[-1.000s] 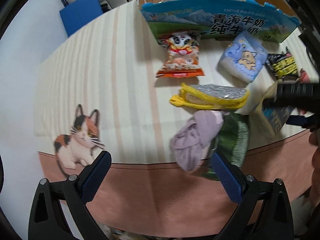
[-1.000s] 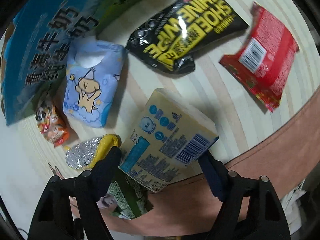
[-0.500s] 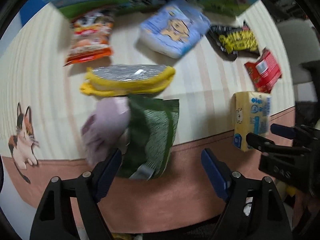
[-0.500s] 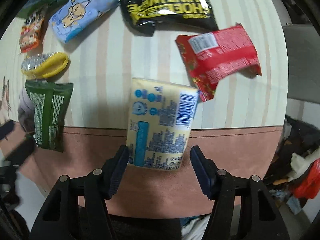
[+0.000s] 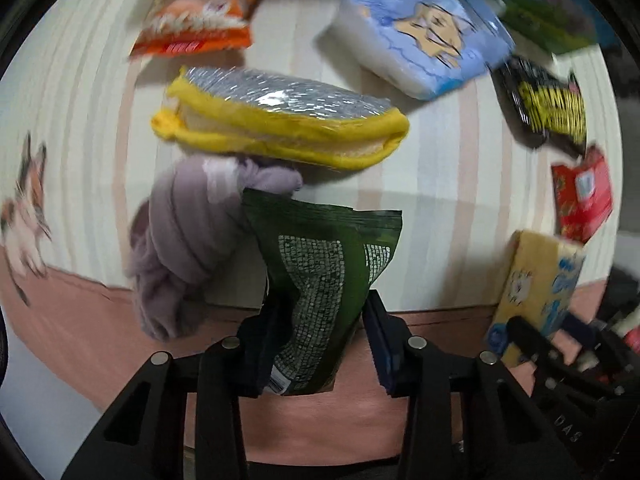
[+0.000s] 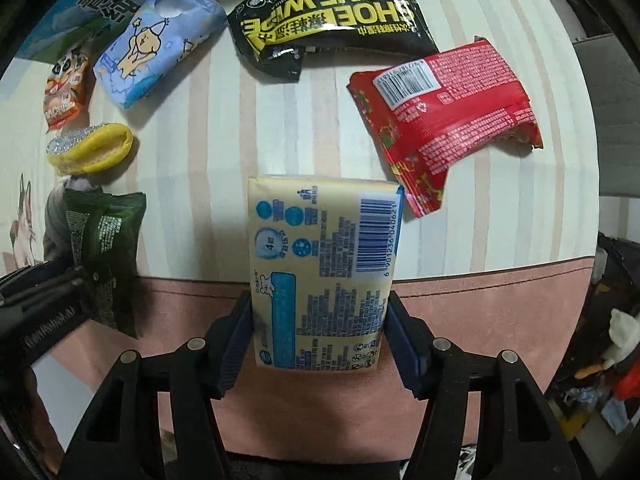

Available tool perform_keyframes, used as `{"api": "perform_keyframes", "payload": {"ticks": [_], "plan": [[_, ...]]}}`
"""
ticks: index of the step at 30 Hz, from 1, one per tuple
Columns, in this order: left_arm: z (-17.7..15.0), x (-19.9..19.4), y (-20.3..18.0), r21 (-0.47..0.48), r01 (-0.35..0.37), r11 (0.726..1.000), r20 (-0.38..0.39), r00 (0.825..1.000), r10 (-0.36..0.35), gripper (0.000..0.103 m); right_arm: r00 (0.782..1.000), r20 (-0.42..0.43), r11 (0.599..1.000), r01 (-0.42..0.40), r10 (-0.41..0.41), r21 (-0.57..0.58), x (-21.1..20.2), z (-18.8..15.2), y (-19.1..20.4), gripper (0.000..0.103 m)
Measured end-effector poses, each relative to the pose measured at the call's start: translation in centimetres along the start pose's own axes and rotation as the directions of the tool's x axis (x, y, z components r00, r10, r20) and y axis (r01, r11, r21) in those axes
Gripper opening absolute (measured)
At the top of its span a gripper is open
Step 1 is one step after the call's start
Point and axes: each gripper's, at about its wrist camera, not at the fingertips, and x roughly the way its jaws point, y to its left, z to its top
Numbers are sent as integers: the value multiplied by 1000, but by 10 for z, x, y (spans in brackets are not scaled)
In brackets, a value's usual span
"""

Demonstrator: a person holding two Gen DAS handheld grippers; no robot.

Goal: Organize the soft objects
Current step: 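Carry the green bag and milk carton into the box and release both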

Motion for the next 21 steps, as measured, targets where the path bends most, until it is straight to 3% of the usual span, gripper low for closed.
{"api": "perform_keyframes", "payload": {"ticks": [2,6,12,15,21], "plan": [[0,4,4,-28,32,999,-10,999,-32,42,1000,-6,1000,-26,26,1,-6,2,-10,66],[-1,15,11,-46,29,999,-14,999,-29,43,999,-11,999,-49,49,-21,-8,7,-19,66],[-7,14,-25,50,-48,998,-25,998,49,44,1000,-8,996,-29,28,-79,-6,4,-9,66],[-10,23,-39,42,-69,997,-11,998,69,44,999,-26,994,-33,31,-100,-1,2,-3,66],[-26,19,-40,-23,-62,998,28,998,63,31,997,-24,989,-70,67,-130,-1,-8,-5,65]]}}
